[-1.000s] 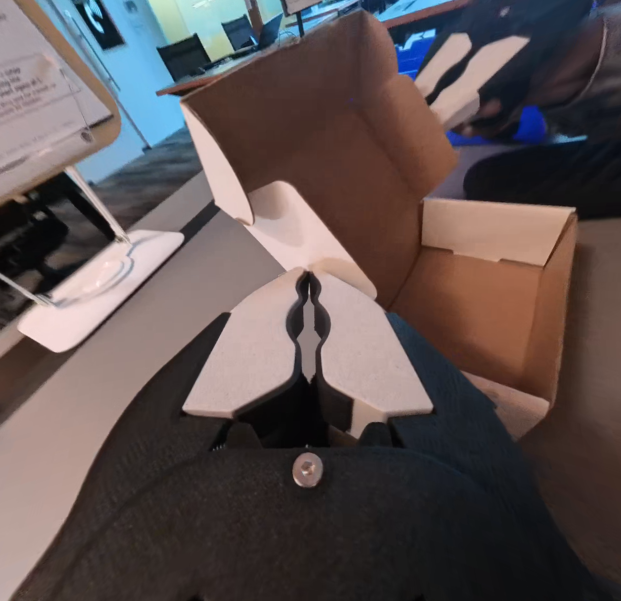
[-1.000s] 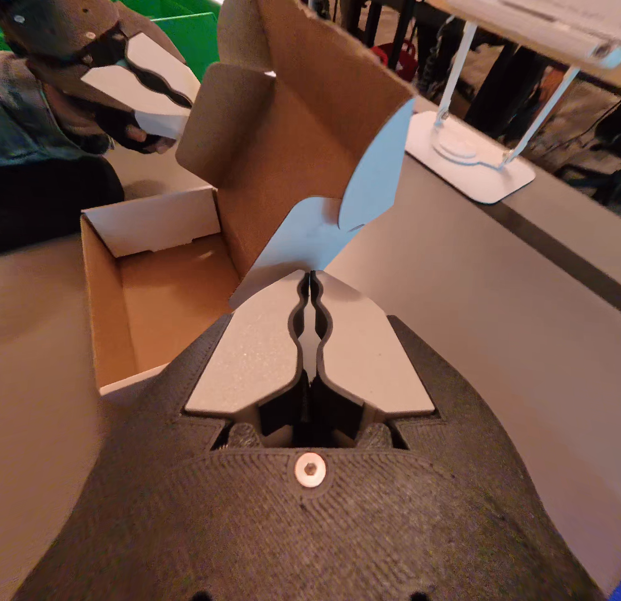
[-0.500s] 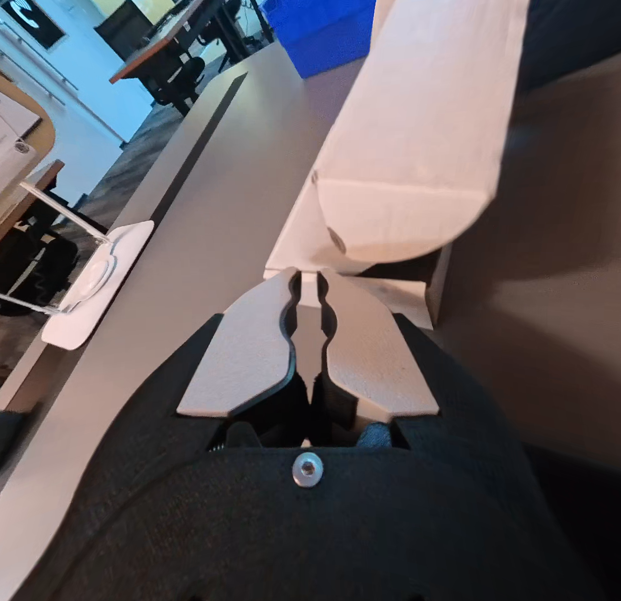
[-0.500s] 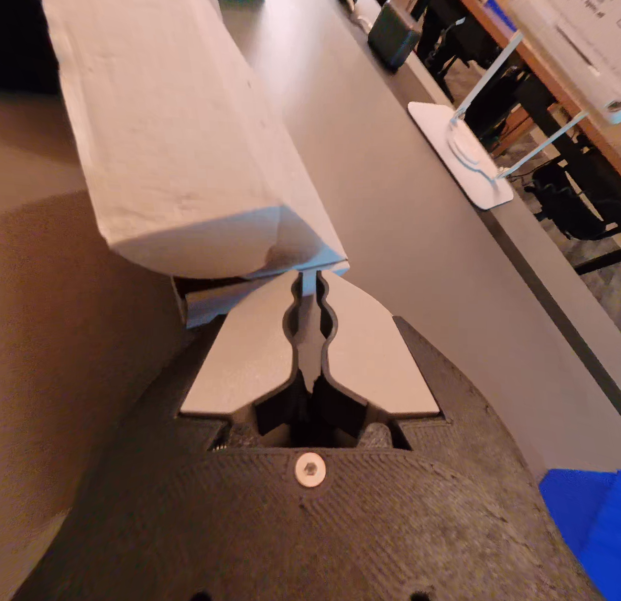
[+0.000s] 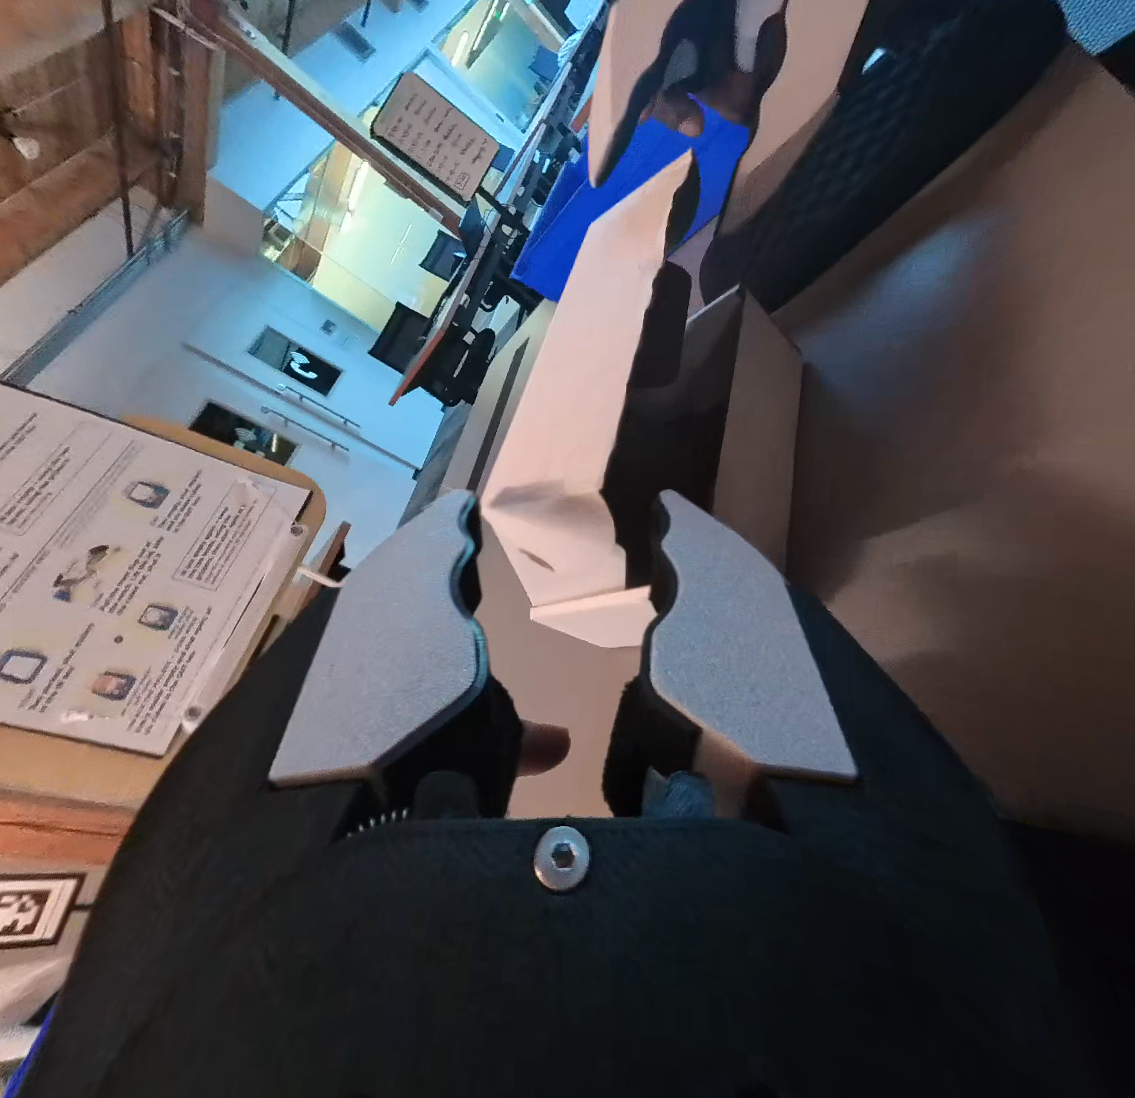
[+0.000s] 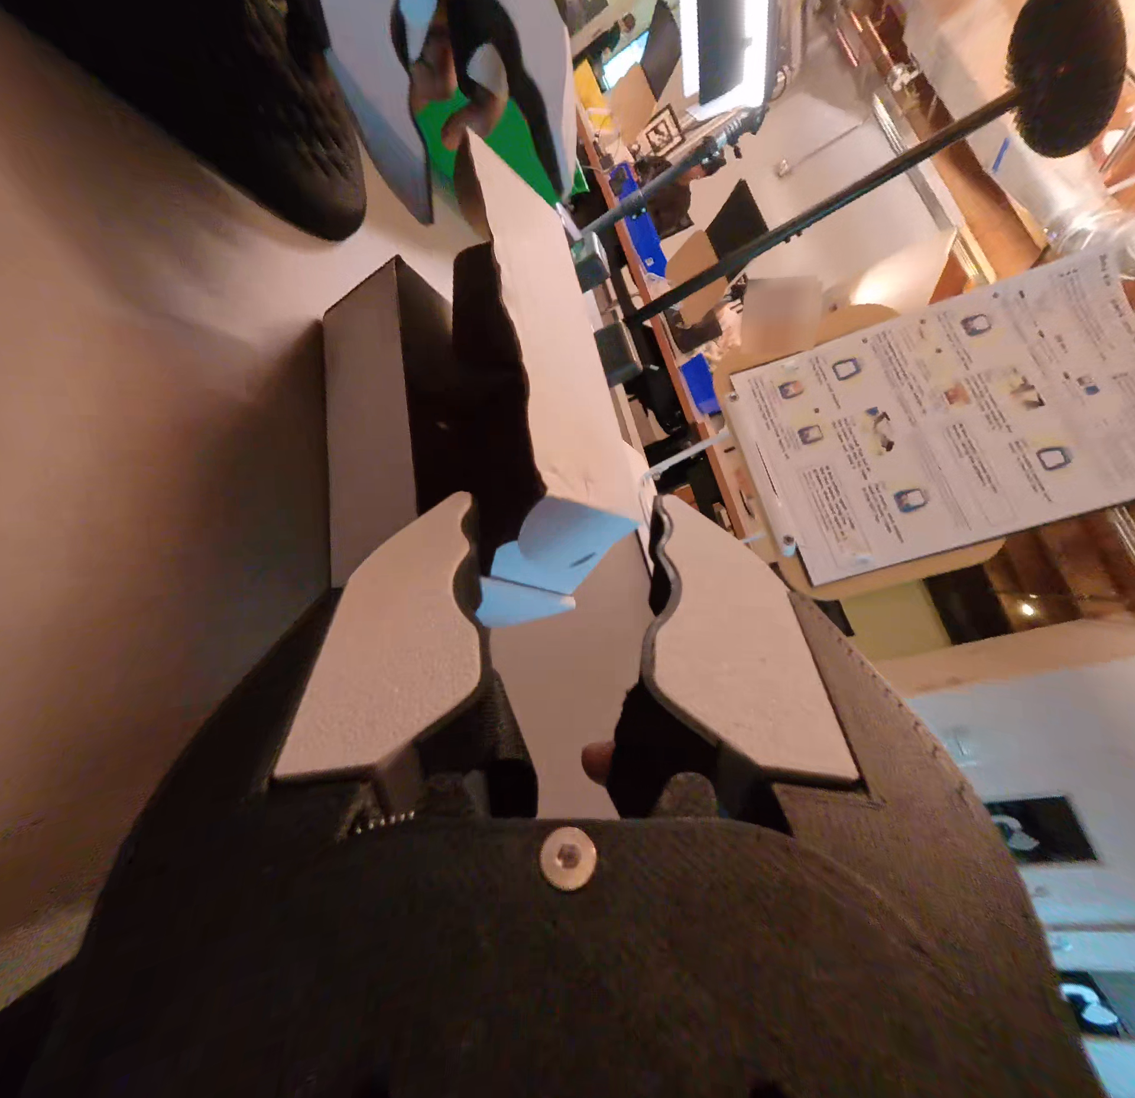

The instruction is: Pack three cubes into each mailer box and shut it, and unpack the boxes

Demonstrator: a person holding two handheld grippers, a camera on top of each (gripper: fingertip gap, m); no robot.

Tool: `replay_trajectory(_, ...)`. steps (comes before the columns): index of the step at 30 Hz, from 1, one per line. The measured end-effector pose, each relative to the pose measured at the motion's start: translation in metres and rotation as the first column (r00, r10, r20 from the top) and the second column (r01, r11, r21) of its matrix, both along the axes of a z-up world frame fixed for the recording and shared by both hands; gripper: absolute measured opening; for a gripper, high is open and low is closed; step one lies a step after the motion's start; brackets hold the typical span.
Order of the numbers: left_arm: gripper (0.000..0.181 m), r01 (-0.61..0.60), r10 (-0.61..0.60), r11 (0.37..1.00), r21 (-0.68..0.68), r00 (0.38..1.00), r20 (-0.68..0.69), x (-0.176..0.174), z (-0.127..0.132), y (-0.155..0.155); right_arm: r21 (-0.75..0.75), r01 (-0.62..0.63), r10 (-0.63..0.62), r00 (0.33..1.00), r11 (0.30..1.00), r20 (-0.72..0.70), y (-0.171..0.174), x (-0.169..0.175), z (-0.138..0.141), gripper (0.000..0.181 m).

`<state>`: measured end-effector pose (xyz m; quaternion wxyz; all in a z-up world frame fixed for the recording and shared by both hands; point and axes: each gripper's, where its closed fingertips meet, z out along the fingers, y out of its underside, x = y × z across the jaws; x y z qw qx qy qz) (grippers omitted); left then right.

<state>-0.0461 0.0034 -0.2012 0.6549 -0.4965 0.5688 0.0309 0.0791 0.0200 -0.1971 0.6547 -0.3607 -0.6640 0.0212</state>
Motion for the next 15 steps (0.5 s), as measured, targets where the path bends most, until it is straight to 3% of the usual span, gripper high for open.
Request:
replay_trajectory(4,0.032,0.036,-0.036,0.998,-0.046,0.999,-0.009,0.006,0.002,-0.002,-0.022,-0.035,0.036,0.998,0.999,0.048,0.001,-0.006,-0.001,0.027)
replay_trajectory(8,0.023,0.085,-0.088,0.964,-0.253,0.996,-0.001,0.010,-0.002,-0.017,-0.226,-0.077,0.094,0.993,0.971,0.068,-0.008,-0.003,-0.001,0.017)
replay_trajectory(11,0.021,0.085,-0.086,0.904,-0.420,0.996,0.016,0.012,-0.007,-0.023,-0.436,-0.073,0.115,0.991,0.897,0.070,-0.011,-0.002,-0.007,0.016)
replay_trajectory(15,0.020,0.059,-0.036,0.790,-0.610,0.998,0.050,0.013,-0.022,-0.023,-0.673,-0.025,0.103,0.992,0.739,0.077,-0.012,-0.001,-0.022,0.015)
